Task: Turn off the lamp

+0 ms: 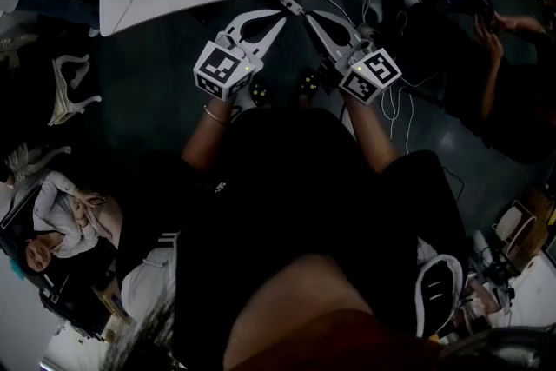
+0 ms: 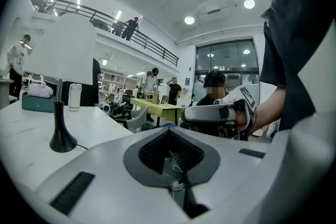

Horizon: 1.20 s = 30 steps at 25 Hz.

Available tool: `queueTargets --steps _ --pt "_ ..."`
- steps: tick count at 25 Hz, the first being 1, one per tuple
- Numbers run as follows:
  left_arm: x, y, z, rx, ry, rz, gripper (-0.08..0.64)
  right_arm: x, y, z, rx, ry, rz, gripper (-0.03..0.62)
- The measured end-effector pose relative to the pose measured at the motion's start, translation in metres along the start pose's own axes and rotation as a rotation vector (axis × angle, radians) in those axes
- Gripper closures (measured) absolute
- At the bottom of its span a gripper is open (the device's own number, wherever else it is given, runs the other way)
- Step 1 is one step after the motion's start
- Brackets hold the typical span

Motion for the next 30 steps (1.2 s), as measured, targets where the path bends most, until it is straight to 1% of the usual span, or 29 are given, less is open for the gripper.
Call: queueTargets --steps 4,10,17,30 --pt "-0.004 0.002 0.011 0.004 0.021 0.002 0.554 0.006 0.007 0.005 0.013 -0.013 0.001 0.592" --pt "-0.003 0.009 0.023 0.003 0.039 -0.021 0.554 0.011 0.009 0.017 0.045 -0.014 -0.001 0.592" --pt "0.002 0.022 0.021 -0.007 0.043 -0.057 0.554 0.017 0.005 0.021 0.065 -0.012 -0.006 0.592" --pt "0.006 0.032 0.022 -0.007 0.039 -0.062 0.554 0.025 -0.006 0.019 0.063 -0.003 -0.029 0.592"
Point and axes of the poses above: the fingertips, and each gripper's own axes: y forward along the fingers, x to its right, z out of its top, the point moved 2 cm from there along -y, backward along the fingers, and after that the axes turned 11 degrees about -y, right-handed, at the moved point
